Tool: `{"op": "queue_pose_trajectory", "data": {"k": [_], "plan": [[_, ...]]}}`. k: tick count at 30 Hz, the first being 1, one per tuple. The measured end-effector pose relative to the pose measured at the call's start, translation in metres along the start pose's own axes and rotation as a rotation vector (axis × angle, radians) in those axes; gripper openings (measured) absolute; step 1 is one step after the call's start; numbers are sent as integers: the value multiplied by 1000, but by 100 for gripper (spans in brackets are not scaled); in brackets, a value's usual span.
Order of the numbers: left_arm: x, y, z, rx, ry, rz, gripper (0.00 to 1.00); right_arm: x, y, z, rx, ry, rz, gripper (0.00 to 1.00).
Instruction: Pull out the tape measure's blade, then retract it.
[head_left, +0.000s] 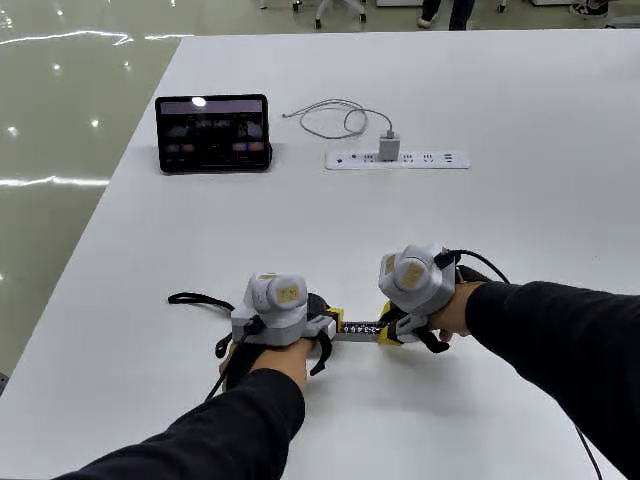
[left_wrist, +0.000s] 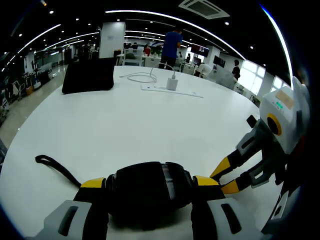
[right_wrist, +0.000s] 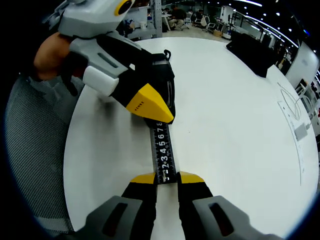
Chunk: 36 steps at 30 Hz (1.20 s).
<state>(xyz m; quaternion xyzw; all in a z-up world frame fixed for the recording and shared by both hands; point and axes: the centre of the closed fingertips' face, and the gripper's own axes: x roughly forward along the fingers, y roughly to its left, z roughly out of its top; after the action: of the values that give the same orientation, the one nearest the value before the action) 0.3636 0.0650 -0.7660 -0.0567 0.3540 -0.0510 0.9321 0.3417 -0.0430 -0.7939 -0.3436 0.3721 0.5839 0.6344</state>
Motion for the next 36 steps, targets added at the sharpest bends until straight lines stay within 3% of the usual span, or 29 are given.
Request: {"op": "queue_pose_trajectory", "data": {"k": [36], "plan": [[-1, 1, 0, -19, -2, -11, 63, 16, 3, 27, -24, -83, 17, 9]]}}
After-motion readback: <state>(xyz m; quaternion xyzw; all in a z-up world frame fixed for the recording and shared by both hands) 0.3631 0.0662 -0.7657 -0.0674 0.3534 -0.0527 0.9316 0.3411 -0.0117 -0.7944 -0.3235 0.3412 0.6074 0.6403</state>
